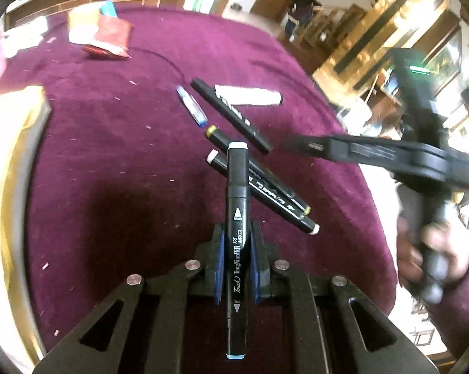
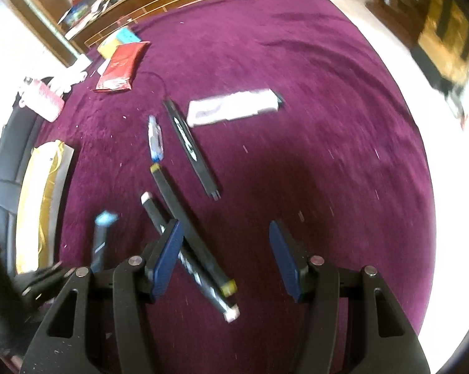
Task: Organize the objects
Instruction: 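Grasp another black marker with the right gripper while the left gripper holds its marker, then carry both markers over the tray, lower them and open the right gripper, then open the left gripper to release its marker in the tray, then move both grippers back toward the remaining pens on the cloth, then grasp a black marker with the left gripper while the right gripper grasps another black marker, then carry both black markers over the tray and lower them in, then open both grippers to release the markers in the tray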
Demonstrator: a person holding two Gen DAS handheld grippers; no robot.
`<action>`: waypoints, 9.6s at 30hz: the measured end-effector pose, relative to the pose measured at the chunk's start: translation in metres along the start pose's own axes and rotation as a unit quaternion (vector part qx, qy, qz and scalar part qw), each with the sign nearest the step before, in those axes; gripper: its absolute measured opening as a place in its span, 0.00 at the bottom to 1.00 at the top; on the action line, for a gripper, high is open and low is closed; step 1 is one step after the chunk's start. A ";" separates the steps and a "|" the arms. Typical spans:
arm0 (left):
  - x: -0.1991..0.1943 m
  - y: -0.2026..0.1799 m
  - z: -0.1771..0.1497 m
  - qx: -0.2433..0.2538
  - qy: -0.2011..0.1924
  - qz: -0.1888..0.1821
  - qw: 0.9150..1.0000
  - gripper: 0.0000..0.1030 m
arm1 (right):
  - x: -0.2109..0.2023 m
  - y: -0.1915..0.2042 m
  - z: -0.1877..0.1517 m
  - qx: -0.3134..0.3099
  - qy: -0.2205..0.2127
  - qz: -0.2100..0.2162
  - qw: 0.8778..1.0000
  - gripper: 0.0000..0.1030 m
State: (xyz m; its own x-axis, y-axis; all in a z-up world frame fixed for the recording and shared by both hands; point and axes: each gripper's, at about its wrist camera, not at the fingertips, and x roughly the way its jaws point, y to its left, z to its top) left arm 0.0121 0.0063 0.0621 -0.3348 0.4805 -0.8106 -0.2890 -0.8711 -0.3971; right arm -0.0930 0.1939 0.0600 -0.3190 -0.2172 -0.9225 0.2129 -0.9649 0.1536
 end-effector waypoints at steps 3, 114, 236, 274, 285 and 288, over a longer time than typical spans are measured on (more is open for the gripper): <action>-0.027 0.007 -0.009 -0.011 -0.023 -0.010 1.000 0.11 | 0.018 0.017 0.023 -0.032 -0.006 -0.020 0.999 0.56; -0.133 0.194 -0.021 -0.083 -0.020 0.117 0.989 0.45 | 0.002 0.281 -0.071 -0.089 -0.040 -0.069 0.993 0.33; -0.139 0.176 -0.061 -0.105 -0.069 0.118 0.985 0.11 | 0.001 0.168 -0.028 0.031 0.050 0.206 0.977 0.12; -0.109 0.261 -0.074 -0.099 0.030 0.127 0.987 0.13 | 0.090 0.304 -0.058 0.023 0.123 0.112 0.986 0.12; -0.149 0.264 -0.072 -0.129 -0.005 0.122 0.984 0.43 | 0.093 0.312 -0.061 0.018 0.138 0.112 0.984 0.13; -0.155 0.264 -0.066 -0.138 -0.014 0.122 0.983 0.43 | 0.088 0.312 -0.064 0.007 0.137 0.107 0.985 0.13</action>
State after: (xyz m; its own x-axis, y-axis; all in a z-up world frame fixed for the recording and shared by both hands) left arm 0.0470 -0.3047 0.0540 -0.3892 0.2527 -0.8858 0.0554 -0.9535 -0.2964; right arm 0.0039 -0.1173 0.0038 -0.0056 -0.3700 -0.9290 0.2356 -0.9034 0.3584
